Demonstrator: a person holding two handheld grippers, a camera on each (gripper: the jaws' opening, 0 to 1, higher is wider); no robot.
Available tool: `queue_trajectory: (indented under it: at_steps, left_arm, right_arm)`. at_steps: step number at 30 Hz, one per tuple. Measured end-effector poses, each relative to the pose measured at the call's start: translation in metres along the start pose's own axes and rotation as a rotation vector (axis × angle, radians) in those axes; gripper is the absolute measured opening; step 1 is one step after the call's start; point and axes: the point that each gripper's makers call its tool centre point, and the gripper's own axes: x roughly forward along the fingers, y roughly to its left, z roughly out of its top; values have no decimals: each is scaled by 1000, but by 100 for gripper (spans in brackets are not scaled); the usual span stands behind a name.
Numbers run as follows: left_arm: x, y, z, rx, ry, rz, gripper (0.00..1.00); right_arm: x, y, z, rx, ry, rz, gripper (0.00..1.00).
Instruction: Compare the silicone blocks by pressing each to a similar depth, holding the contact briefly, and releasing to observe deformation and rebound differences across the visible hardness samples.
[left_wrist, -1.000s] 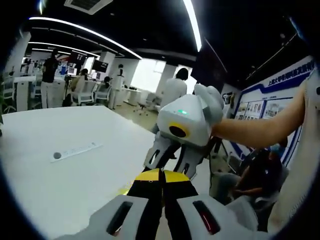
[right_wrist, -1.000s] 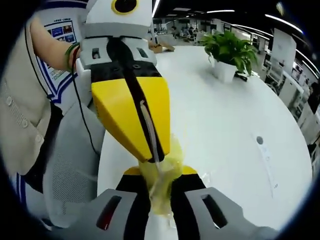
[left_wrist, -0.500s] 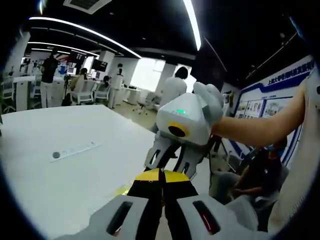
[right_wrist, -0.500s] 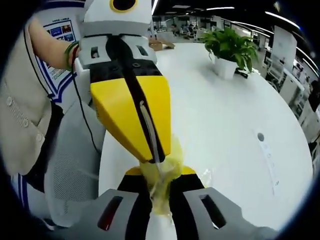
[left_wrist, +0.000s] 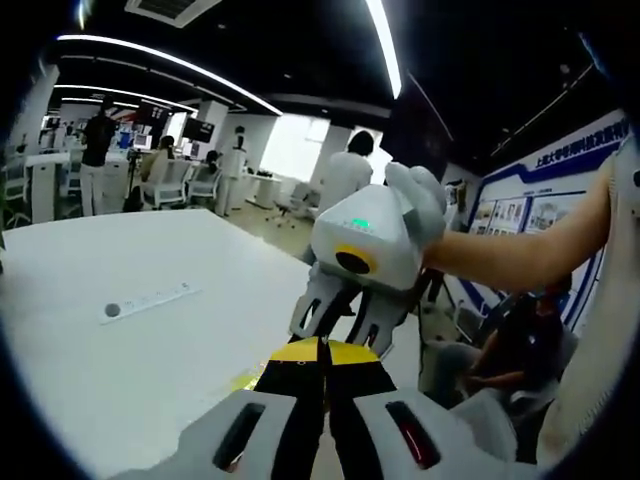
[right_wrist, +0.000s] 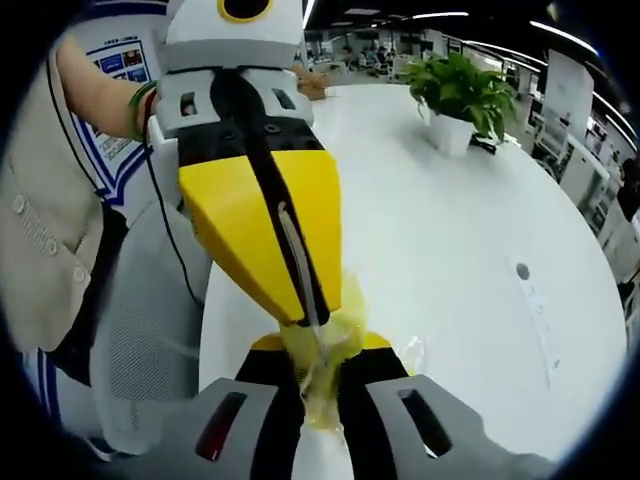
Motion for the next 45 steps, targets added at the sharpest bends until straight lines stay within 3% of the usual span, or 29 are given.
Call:
queue_trajectory:
  at_steps: [16, 18, 20, 22, 24, 45]
  left_arm:
    - [0, 0, 0, -27, -4, 1, 0]
    - [0, 1, -1, -22, -4, 2, 0]
    - [-1, 1, -1, -26, -5, 5, 0]
    - [-1, 2, -1, -28, -11, 9, 0]
    - [-2, 2, -1, -35, -14, 9, 0]
    - [-6, 10, -4, -71, -32, 30, 0]
  right_arm:
    - [0, 0, 0, 11, -3, -4, 11]
    - [0, -7, 2, -58, -18, -41, 12]
    - [1, -2, 0, -32, -11, -18, 13]
    - [2, -8, 4, -99, -29, -52, 15]
    - [2, -8, 4, -110, -35, -54, 16]
    - [2, -11, 17, -144, -108, -93, 44]
